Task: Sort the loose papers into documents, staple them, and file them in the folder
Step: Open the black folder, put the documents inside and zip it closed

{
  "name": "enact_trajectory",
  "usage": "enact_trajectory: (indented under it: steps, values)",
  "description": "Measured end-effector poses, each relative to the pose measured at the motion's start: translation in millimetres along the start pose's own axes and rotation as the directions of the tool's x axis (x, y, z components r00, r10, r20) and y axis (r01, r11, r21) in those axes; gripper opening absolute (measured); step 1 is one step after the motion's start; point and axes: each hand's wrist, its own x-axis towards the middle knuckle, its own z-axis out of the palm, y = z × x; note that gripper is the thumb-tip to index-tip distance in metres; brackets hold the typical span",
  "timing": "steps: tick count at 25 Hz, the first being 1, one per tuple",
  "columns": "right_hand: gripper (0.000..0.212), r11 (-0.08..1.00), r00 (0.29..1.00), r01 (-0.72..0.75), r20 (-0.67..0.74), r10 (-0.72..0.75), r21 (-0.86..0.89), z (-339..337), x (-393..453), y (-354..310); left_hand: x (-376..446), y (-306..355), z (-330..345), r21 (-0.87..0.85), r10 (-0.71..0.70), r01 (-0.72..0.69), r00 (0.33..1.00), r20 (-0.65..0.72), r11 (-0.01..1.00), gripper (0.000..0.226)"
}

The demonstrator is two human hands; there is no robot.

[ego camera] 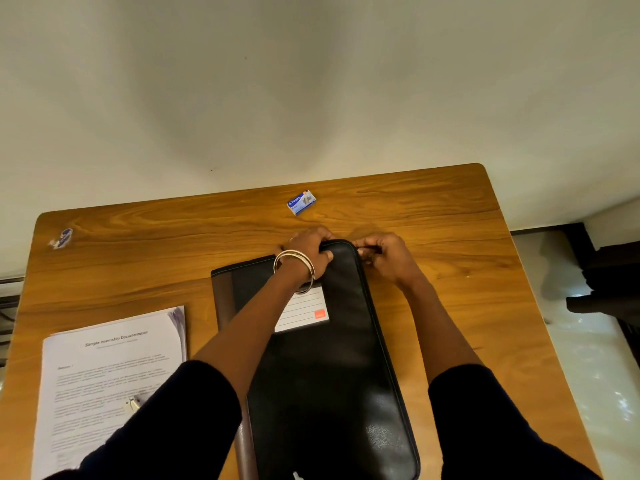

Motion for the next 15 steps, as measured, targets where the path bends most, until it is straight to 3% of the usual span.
enact_trajectory:
  steps: [3, 8, 11, 13, 15]
  values:
    - [0.020, 0.953, 0.956, 0.166, -0.197, -0.219, -0.253, 9, -11, 13, -1, 11, 3, 0.013, -0.004, 0.004, 1.000, -0.019, 1.000, 0.025]
    - [0.017, 0.941, 0.920, 0.110, -0.326, -0.219, -0.321, 38, -71, 38, -3, 10, 6, -0.043, -0.052, 0.046, 0.986, -0.158, 0.998, 0.026]
    - [0.014, 0.944, 0.907, 0.066, -0.375, -0.191, -0.322, 51, -101, 52, -5, 10, -2, 0.153, 0.020, 0.022, 0.964, -0.263, 0.988, 0.044]
    - [0.017, 0.949, 0.905, 0.048, -0.389, -0.174, -0.312, 50, -107, 49, -14, 16, -1, 0.444, 0.240, -0.156, 0.961, -0.140, 0.882, 0.062]
    - [0.025, 0.927, 0.911, 0.081, -0.350, -0.218, -0.366, 43, -107, 44, -29, 25, 10, 0.658, 0.426, -0.407, 0.894, 0.143, 0.633, 0.068]
